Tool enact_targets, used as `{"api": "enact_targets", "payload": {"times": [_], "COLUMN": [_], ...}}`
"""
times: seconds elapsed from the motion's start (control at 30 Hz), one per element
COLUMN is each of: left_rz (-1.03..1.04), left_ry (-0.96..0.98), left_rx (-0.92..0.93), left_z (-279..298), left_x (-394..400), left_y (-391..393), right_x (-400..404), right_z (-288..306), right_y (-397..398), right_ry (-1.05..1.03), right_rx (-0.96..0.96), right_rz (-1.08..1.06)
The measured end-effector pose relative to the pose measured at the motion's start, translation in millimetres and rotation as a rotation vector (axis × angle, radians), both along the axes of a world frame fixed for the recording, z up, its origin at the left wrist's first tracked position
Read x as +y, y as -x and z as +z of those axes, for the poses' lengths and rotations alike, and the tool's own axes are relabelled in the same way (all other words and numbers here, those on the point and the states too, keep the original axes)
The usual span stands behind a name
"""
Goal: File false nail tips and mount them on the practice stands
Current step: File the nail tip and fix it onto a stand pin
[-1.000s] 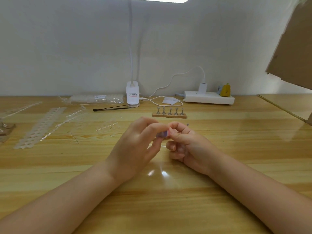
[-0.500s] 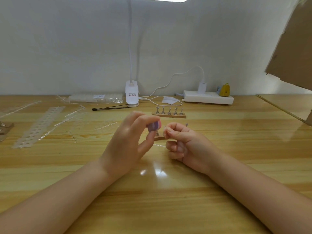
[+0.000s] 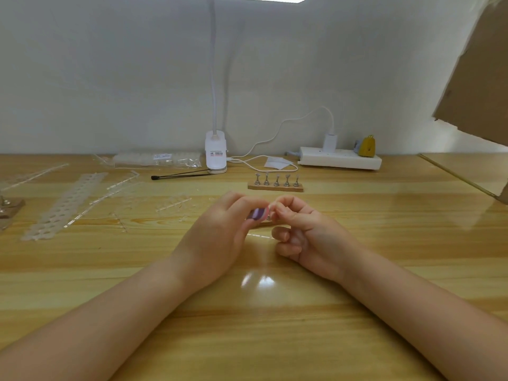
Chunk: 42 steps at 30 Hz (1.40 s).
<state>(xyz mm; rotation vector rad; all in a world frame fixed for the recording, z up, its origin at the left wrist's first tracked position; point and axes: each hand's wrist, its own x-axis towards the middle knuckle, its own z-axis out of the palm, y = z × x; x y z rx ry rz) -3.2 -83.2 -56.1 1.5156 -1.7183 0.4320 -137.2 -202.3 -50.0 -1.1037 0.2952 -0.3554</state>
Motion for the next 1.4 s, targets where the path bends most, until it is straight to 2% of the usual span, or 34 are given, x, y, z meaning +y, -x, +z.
{"api": "enact_targets", "payload": {"times": [0.07, 0.17, 0.27, 0.37, 0.43, 0.5, 0.6, 0.77, 0.87, 0.97, 1.07, 1.13, 1.27, 1.4], "left_rz": [0.031, -0.015, 0.067, 0.155, 0.106, 0.046, 0.071, 0.165, 0.049, 0.044, 0.134, 0.130, 0.047, 0.163], "left_ry": [0.038, 0.158, 0.070, 0.037, 0.123, 0.213, 0.158, 0.176, 0.253, 0.189, 0.142, 0.186, 0.231, 0.197], "left_rx": [0.001, -0.093, -0.211, -0.161, -0.159, -0.279, -0.442, -0.324, -0.410, -0.472, -0.354, -0.305, -0.413, -0.271], "left_z": [1, 3, -2, -2, -1, -2, -3, 1, 2, 0, -1, 1, 0, 3], "left_x": [1, 0, 0, 0, 0, -2, -1, 2, 2, 2, 2, 2, 1, 1], "left_y": [-2, 2, 2, -9, -9, -4, 2, -7, 1, 0, -8, -9, 1, -8], "right_x": [0, 2, 2, 0, 1, 2, 2, 0, 1, 1, -3, -3, -4, -6], "right_z": [0, 0, 2, 3, 3, 4, 6, 7, 6, 7, 7, 6, 3, 1], "right_y": [0, -1, 0, 1, 1, 1, 2, 2, 3, 3, 3, 3, 2, 0], "right_ry": [0.009, 0.039, 0.026, -0.031, -0.007, 0.036, 0.062, 0.019, 0.073, 0.079, 0.008, 0.012, 0.027, -0.079], "right_rx": [0.001, 0.012, 0.023, 0.033, 0.035, 0.036, 0.059, 0.086, 0.086, 0.089, 0.096, 0.093, 0.047, -0.002], "right_rz": [-0.012, -0.025, -0.014, -0.010, 0.007, 0.041, 0.088, 0.095, 0.133, 0.150, 0.131, 0.137, 0.104, -0.003]}}
